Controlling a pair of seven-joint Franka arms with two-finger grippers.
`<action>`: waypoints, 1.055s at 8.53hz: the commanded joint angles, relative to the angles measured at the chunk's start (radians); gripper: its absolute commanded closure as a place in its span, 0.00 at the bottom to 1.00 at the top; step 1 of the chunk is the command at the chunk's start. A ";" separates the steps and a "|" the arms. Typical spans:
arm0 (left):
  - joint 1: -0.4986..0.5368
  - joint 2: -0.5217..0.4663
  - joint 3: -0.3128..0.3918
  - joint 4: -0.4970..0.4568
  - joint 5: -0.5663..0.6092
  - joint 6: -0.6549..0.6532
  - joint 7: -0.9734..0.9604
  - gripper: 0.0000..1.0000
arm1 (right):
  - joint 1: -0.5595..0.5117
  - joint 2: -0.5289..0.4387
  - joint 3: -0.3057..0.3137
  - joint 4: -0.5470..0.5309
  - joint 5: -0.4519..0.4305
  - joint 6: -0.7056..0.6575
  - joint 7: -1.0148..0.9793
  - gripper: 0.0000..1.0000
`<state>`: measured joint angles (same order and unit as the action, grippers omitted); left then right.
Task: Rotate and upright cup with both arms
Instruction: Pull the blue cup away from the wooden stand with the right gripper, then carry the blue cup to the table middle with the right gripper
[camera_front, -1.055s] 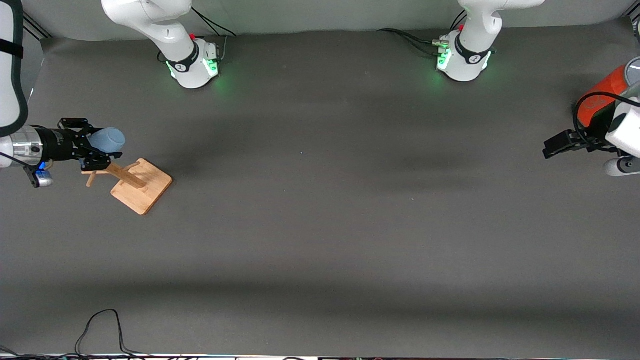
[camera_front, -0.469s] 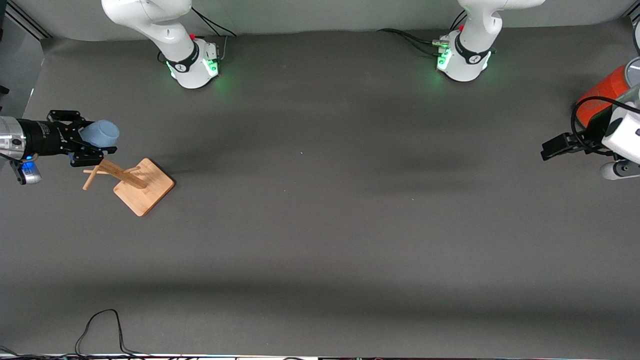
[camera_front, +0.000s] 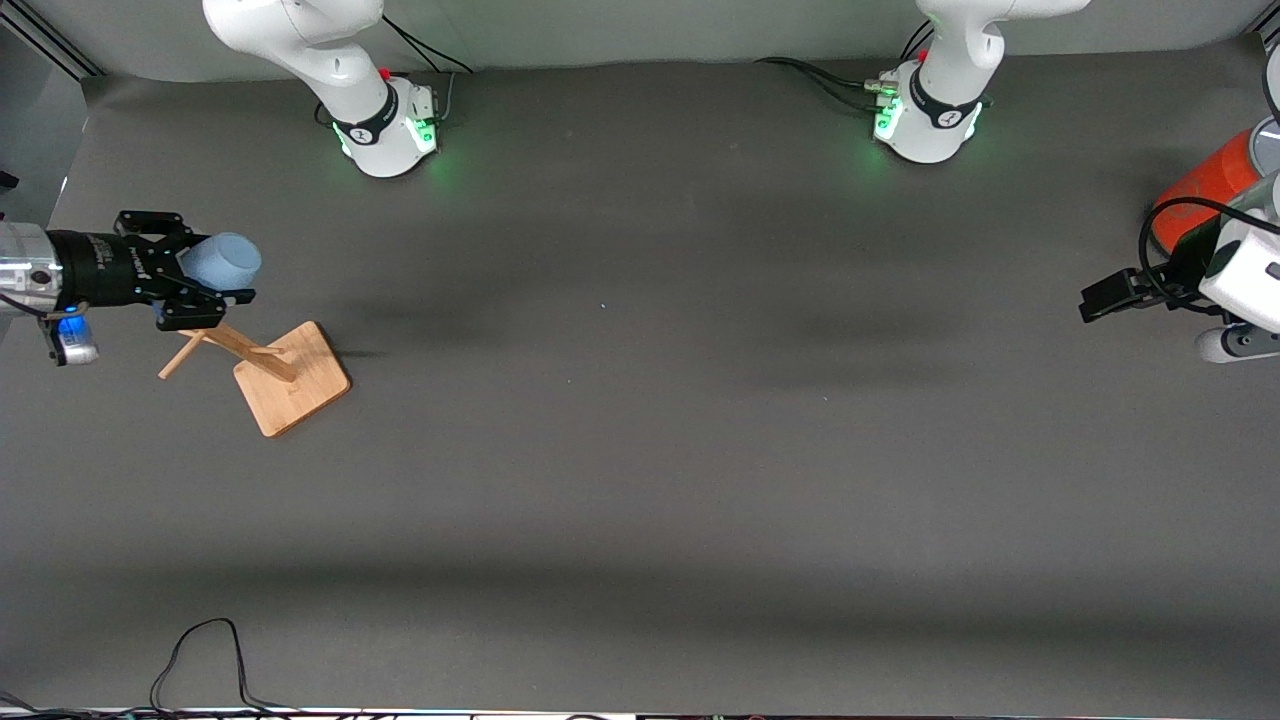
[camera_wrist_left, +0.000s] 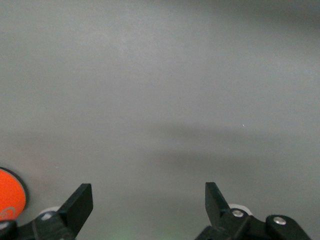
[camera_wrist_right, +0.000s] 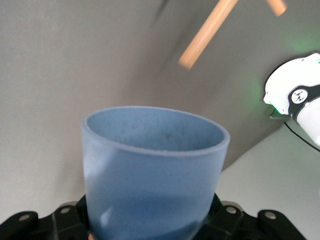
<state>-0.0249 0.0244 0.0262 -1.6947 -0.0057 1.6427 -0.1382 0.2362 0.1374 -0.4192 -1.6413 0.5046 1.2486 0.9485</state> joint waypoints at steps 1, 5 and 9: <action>-0.004 -0.007 0.001 -0.002 0.003 -0.014 0.006 0.00 | 0.061 -0.015 -0.003 0.033 0.064 -0.021 0.088 0.60; -0.003 -0.003 0.001 -0.011 0.003 0.005 0.008 0.00 | 0.299 0.071 -0.004 0.093 0.010 0.188 -0.092 0.60; -0.003 0.005 0.001 -0.045 0.003 0.054 0.011 0.00 | 0.592 0.389 -0.003 0.245 -0.026 0.579 -0.111 0.60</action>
<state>-0.0242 0.0366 0.0254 -1.7166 -0.0053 1.6687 -0.1372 0.7747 0.4054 -0.4050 -1.5205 0.4852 1.7888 0.8293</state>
